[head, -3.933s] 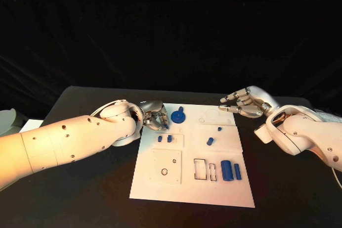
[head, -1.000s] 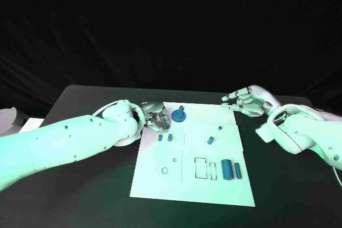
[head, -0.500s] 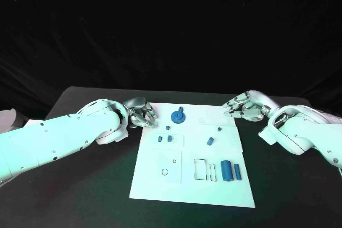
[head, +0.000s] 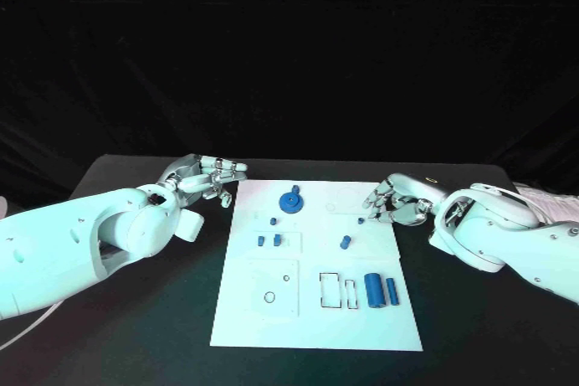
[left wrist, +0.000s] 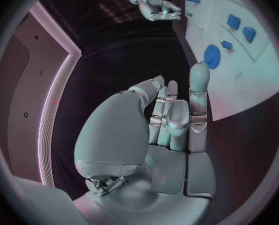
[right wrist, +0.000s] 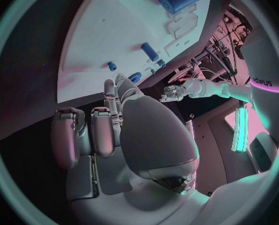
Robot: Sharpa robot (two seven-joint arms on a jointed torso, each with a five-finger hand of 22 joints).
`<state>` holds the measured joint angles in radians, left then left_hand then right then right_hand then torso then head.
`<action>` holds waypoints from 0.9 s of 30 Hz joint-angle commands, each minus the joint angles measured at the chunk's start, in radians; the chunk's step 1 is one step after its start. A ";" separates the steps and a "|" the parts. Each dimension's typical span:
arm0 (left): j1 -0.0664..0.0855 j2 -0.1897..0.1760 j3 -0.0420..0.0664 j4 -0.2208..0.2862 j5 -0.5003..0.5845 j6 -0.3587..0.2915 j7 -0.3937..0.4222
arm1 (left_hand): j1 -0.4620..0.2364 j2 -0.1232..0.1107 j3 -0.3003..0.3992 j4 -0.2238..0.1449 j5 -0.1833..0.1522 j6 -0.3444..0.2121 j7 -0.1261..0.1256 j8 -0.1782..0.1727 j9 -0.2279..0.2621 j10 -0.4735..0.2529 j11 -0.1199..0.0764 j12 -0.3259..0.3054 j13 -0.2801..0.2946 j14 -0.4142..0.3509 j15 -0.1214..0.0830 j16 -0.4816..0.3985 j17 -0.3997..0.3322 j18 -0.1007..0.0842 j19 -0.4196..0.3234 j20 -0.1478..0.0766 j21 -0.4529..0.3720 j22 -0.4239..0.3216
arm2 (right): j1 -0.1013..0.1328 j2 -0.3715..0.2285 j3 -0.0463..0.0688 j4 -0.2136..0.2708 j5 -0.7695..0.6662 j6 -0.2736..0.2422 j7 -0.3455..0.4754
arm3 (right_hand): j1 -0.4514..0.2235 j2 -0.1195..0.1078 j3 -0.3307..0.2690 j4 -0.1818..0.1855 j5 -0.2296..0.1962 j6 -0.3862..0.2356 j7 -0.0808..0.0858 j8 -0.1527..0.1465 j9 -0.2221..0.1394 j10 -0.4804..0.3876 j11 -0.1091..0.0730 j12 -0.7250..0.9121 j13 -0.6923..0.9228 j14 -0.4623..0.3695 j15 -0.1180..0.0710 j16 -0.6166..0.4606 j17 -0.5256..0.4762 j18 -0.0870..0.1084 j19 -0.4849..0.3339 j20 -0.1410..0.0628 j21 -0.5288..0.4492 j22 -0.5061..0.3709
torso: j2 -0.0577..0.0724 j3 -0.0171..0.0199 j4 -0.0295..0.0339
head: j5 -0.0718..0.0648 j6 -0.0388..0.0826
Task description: Assemble the parts on the task board
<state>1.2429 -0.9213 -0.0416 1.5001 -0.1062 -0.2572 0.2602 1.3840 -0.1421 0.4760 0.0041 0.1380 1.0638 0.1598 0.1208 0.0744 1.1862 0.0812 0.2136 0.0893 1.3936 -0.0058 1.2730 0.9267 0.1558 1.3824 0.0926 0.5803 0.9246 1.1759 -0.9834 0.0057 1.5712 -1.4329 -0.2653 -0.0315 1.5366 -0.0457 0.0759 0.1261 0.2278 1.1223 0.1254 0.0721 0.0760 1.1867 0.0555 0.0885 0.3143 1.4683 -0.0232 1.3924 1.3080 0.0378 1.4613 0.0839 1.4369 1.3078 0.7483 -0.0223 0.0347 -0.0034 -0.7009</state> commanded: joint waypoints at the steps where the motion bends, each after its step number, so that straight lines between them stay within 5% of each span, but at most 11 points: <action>1: -0.002 -0.005 -0.001 0.020 0.256 0.017 0.138 | -0.004 0.005 0.001 -0.004 0.002 0.006 -0.003 0.006 -0.001 0.016 -0.006 0.015 0.006 -0.007 -0.003 -0.007 -0.005 0.018 -0.007 -0.002 -0.010 -0.006 | -0.002 -0.001 0.000 0.016 -0.208 0.066 -0.088 | -0.002 -0.016 0.013 0.002 -0.014 0.000 0.000 -0.007 -0.002 0.000 0.006 -0.008 -0.015 0.055 0.006 -0.005 0.021 0.010 0.005 0.003 0.002 0.071 | 0.000 -0.0013 0.0005 | -0.015 0.002; 13: -0.020 -0.007 -0.005 0.050 0.286 0.036 0.160 | -0.003 0.007 -0.003 -0.011 0.002 0.007 -0.006 0.006 -0.003 0.024 -0.011 0.037 0.015 -0.014 -0.008 -0.014 -0.020 0.021 -0.014 -0.007 -0.037 -0.024 | -0.014 0.024 0.000 0.044 -0.323 0.103 -0.135 | -0.023 -0.065 0.098 0.021 -0.055 -0.023 0.006 -0.010 -0.007 -0.016 0.017 -0.022 -0.109 0.052 0.015 -0.022 0.001 0.016 -0.007 0.011 -0.017 0.048 | 0.001 -0.0015 0.0005 | -0.023 0.002; 27: -0.023 -0.011 -0.005 0.057 0.287 0.040 0.154 | -0.004 0.007 -0.004 -0.013 0.002 0.006 -0.006 0.006 -0.004 0.020 -0.011 0.041 0.016 -0.018 -0.008 -0.016 -0.026 0.022 -0.017 -0.008 -0.048 -0.031 | -0.016 0.054 0.000 0.028 -0.350 0.084 -0.145 | -0.038 -0.078 0.156 0.032 -0.073 -0.022 0.009 -0.009 -0.006 -0.016 0.021 -0.019 -0.153 0.051 0.019 -0.027 -0.004 0.017 -0.009 0.014 -0.023 0.041 | 0.001 -0.0001 0.0005 | -0.023 0.001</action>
<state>1.2197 -0.9325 -0.0467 1.5540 0.1689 -0.2393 0.3992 1.3840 -0.1421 0.4706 -0.0013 0.1380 1.0684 0.1552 0.1231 0.0712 1.2064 0.0712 0.2498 0.1045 1.3831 -0.0123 1.2615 0.9017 0.1693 1.3735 0.0837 0.5363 0.8944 1.1616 -0.9318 0.0067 1.5996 -1.7496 -0.1891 -0.1635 1.4976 -0.1133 0.2302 0.1582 0.1577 1.1048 0.1309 0.0691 0.0698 1.1722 0.0700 0.0724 0.1621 1.4646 -0.0124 1.3691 1.3047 0.0378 1.4535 0.0916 1.4169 1.3074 0.7494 -0.0230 0.0357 -0.0263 -0.6994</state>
